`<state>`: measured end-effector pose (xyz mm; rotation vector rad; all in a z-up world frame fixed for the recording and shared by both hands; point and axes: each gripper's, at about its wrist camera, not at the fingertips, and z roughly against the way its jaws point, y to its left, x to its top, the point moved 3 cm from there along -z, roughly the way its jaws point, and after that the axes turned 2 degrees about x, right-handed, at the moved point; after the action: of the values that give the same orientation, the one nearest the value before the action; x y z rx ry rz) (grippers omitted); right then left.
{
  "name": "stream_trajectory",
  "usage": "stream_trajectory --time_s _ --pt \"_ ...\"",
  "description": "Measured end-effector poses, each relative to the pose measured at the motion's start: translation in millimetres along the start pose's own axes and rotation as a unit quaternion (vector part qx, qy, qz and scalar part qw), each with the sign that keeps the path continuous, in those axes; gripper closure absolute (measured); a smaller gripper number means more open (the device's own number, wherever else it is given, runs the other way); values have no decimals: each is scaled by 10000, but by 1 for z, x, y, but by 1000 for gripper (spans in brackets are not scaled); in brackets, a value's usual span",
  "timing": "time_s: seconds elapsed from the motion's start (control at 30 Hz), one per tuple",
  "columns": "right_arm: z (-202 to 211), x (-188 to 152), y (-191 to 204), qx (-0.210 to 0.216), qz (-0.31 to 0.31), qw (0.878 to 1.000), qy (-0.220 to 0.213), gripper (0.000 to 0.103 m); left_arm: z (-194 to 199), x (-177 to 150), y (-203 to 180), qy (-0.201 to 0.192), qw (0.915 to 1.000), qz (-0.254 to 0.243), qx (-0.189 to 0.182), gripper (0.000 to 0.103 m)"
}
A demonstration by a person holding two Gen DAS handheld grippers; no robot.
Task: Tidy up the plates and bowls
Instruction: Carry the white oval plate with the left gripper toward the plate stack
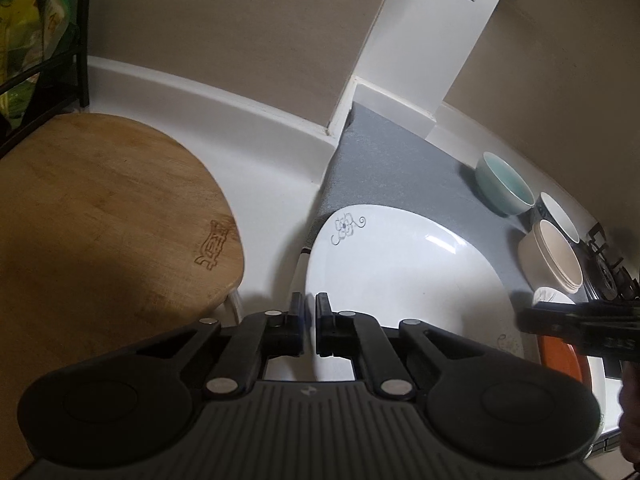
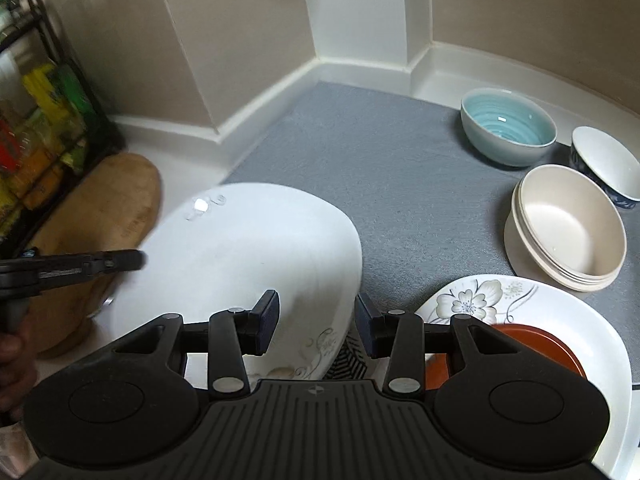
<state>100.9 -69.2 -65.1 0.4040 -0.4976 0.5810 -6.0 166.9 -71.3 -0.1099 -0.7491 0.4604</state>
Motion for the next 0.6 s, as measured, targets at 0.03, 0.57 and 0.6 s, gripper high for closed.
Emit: stream_trajectory --time_s 0.03,0.57,0.6 --pt "-5 2 -1 -39 -41 10000 29 59 -1 1 0 -16 10000 21 9 98" --pt "-43 0 -8 46 -534 9972 513 60 -18 5 -3 117 9999 -89 -9 94" --pt "-44 -1 -9 58 -562 9970 536 61 -19 5 -4 125 9999 -102 -3 93"
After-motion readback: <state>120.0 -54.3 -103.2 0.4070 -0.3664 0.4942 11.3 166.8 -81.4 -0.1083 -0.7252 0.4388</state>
